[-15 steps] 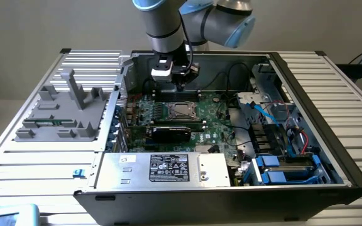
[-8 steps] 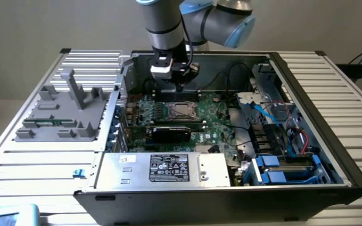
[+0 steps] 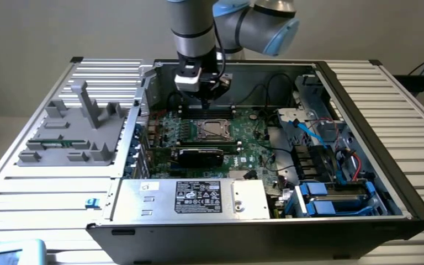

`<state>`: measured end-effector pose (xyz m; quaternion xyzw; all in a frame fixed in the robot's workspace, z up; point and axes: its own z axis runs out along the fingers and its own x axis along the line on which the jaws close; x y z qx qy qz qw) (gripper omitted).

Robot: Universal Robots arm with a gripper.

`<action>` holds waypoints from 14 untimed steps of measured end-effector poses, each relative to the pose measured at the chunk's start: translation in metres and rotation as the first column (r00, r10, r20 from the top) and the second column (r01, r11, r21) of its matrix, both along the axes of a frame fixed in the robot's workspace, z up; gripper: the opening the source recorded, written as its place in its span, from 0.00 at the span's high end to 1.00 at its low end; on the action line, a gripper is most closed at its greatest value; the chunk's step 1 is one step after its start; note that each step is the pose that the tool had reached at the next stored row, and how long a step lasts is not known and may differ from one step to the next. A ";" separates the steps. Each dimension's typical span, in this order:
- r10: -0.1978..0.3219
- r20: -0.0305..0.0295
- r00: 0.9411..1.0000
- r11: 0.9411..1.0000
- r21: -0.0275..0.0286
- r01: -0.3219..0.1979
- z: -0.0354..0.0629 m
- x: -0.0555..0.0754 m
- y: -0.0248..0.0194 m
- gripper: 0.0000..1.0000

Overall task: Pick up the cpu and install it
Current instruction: 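Install the first cpu locking lever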

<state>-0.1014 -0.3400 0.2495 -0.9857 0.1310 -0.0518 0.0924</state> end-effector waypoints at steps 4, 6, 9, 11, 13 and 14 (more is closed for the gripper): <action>0.000 -0.023 1.000 1.000 -0.018 0.000 0.0020 0.000 0.0000 0.89; 0.000 -0.028 1.000 1.000 -0.027 0.000 0.0045 0.000 0.0000 0.89; -0.001 -0.040 0.999 0.999 -0.040 -0.001 0.0073 0.000 0.0000 0.89; -0.001 -0.047 0.999 0.999 -0.047 -0.001 0.0100 0.001 0.0000 0.89; -0.001 -0.053 0.999 0.998 -0.055 -0.002 0.0127 0.003 0.0000 0.89; -0.001 -0.055 0.998 0.998 -0.059 -0.003 0.0138 0.004 0.0000 0.89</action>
